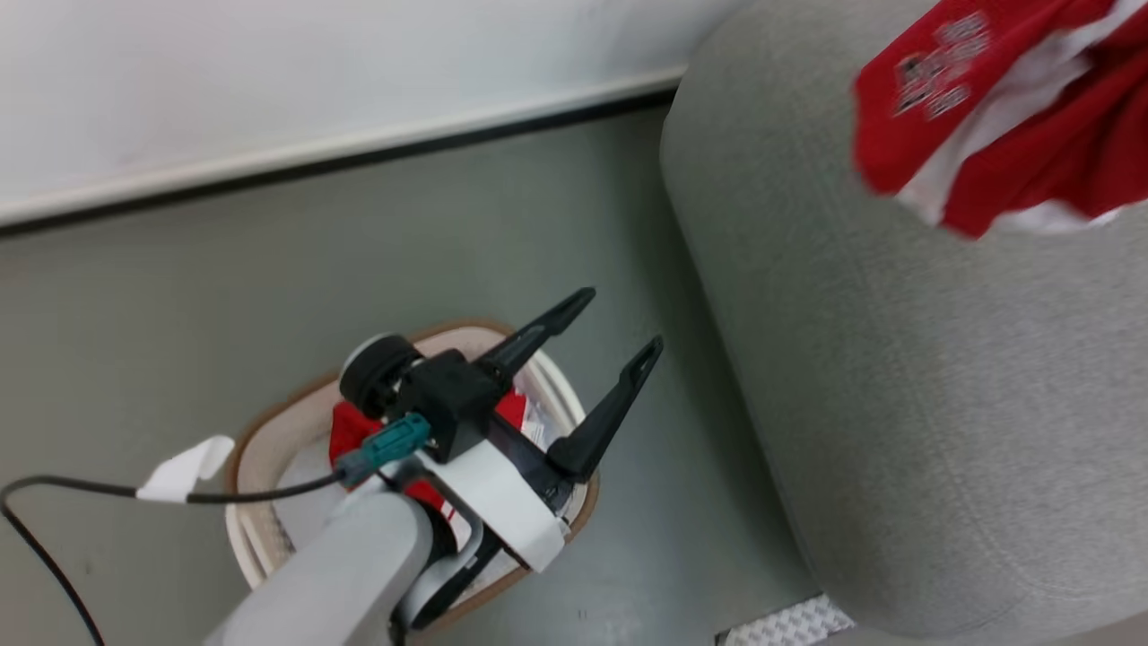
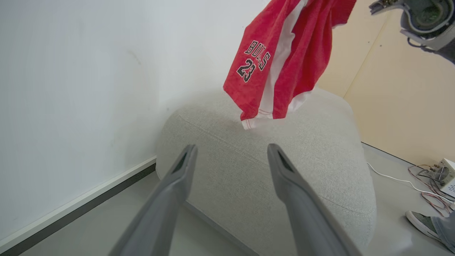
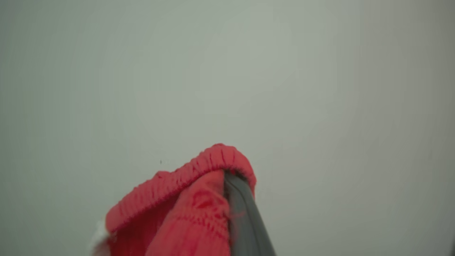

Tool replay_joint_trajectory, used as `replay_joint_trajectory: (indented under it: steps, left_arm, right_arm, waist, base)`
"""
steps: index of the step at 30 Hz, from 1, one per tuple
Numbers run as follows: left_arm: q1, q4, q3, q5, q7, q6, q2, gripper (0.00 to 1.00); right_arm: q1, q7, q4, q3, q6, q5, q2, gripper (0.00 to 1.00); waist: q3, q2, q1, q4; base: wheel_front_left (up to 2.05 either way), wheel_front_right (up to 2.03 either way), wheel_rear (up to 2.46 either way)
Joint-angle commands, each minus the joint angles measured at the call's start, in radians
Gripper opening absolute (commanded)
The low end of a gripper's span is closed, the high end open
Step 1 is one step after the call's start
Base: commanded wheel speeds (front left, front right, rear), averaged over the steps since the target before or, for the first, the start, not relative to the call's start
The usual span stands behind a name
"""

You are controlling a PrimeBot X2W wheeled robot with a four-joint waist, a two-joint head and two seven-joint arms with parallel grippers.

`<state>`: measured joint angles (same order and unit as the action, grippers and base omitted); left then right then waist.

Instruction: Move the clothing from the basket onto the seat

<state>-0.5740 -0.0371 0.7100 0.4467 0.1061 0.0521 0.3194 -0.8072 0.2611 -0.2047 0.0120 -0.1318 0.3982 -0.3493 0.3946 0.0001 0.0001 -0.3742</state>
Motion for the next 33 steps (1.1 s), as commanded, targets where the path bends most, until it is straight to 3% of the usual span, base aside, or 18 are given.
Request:
replay_joint_trajectory:
  steps: [1, 12, 18, 24, 26, 27, 28, 29, 33]
  left_arm:
    - [-0.025, 0.023, -0.003, -0.016, -0.006, 0.004, 0.014, 1.00]
    - [-0.101, 0.100, 0.000, -0.043, -0.026, 0.011, 0.030, 1.00]
    - [-0.109, 0.087, -0.007, -0.042, -0.008, 0.007, 0.034, 1.00]
    - [-0.104, 0.067, -0.009, -0.027, 0.017, 0.003, 0.027, 1.00]
    - [-0.101, 0.060, -0.010, -0.021, 0.024, 0.002, 0.024, 1.00]
    - [-0.099, 0.055, -0.011, -0.018, 0.028, 0.004, 0.023, 1.00]
    - [-0.096, 0.050, -0.012, -0.018, 0.031, 0.003, 0.023, 1.00]
    - [-0.093, 0.046, -0.012, -0.016, 0.035, 0.002, 0.022, 1.00]
    - [-0.084, 0.031, -0.013, -0.012, 0.047, 0.000, 0.019, 1.00]
  right_arm:
    - [-0.045, -0.003, -0.025, -0.045, 0.002, 0.008, -0.028, 0.00]
    - [-0.223, -0.079, -0.194, -0.315, 0.002, -0.030, -0.145, 0.00]
    - [-0.246, -0.162, -0.381, -0.299, 0.002, -0.099, -0.167, 0.00]
    - [-0.259, -0.341, -0.578, -0.273, 0.002, -0.125, -0.166, 0.00]
    - [-0.267, -0.399, -0.632, -0.279, 0.002, -0.113, -0.162, 0.40]
    - [-0.271, -0.428, -0.652, -0.275, 0.002, -0.108, -0.155, 0.75]
    - [-0.276, -0.453, -0.668, -0.268, 0.002, -0.106, -0.150, 0.90]
    - [-0.280, -0.473, -0.677, -0.261, 0.002, -0.105, -0.152, 1.00]
    - [-0.279, -0.502, -0.688, -0.240, 0.002, -0.107, -0.156, 1.00]
  waist:
    - [0.095, -0.0001, -0.0001, 0.048]
    - [0.270, -0.0001, -0.0001, 0.140]
    - [0.300, -0.0001, -0.0001, 0.178]
    - [0.298, -0.0001, -0.0001, 0.204]
    - [0.291, -0.0001, -0.0001, 0.209]
    - [0.286, -0.0001, -0.0001, 0.210]
    - [0.279, -0.0001, -0.0001, 0.210]
    - [0.272, -0.0001, -0.0001, 0.210]
    - [0.244, -0.0001, -0.0001, 0.209]
  base:
    - [0.00, 0.00, 0.00]
    - [0.00, 0.00, 0.00]
    - [0.00, 0.00, 0.00]
    - [0.00, 0.00, 0.00]
    - [0.00, 0.00, 0.00]
    - [0.00, 0.00, 0.00]
    - [0.00, 0.00, 0.00]
    - [0.00, 0.00, 0.00]
    - [0.00, 0.00, 0.00]
